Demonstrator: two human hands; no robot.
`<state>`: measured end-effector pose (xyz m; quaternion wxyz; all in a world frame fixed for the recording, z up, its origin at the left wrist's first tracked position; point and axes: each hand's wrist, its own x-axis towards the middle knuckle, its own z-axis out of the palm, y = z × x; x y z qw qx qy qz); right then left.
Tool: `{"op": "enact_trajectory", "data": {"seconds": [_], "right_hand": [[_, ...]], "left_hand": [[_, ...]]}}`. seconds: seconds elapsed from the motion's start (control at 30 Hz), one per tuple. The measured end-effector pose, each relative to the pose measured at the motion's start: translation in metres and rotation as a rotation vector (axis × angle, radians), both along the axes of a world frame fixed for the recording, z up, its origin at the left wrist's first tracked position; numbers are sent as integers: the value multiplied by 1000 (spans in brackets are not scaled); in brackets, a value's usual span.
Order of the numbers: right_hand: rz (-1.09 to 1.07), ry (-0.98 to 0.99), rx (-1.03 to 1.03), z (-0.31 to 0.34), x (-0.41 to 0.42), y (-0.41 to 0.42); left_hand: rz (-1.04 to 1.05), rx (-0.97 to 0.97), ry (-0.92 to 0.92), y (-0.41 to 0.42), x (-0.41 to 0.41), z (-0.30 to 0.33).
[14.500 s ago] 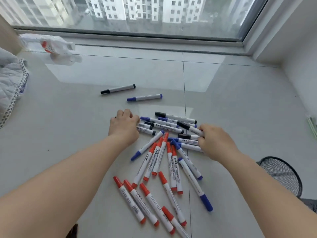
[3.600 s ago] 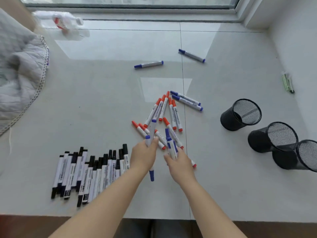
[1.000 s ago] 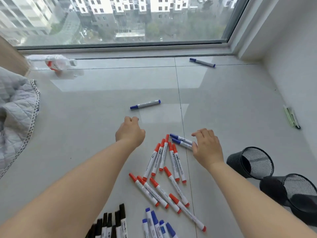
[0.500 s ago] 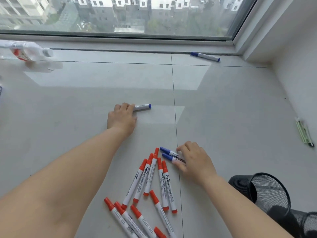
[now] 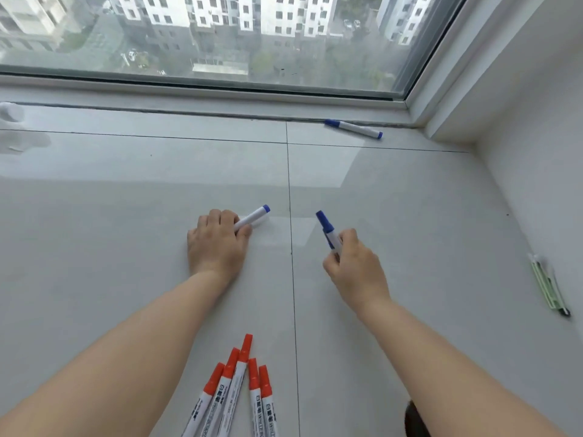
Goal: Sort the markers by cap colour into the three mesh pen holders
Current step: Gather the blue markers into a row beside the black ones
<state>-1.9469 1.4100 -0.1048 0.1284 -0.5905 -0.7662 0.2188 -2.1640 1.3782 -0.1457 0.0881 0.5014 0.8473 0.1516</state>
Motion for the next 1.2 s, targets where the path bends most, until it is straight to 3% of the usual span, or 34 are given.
{"op": "enact_trajectory", "data": {"seconds": [0.1, 0.23, 0.53, 0.73, 0.9, 1.2], "right_hand": [[-69, 1, 95, 7, 7, 66], [-114, -137, 98, -1, 14, 149], [29, -232, 317, -35, -31, 263], [11, -237, 398, -43, -39, 286], [53, -368, 368, -39, -40, 288], [161, -242, 346, 5, -45, 198]], "left_hand": [[-35, 66, 17, 16, 5, 0], [2, 125, 31, 16, 5, 0], [54, 123, 40, 21, 4, -6], [54, 140, 46, 23, 5, -6], [60, 133, 49, 22, 5, -5], [58, 179, -16, 23, 4, -11]]}}
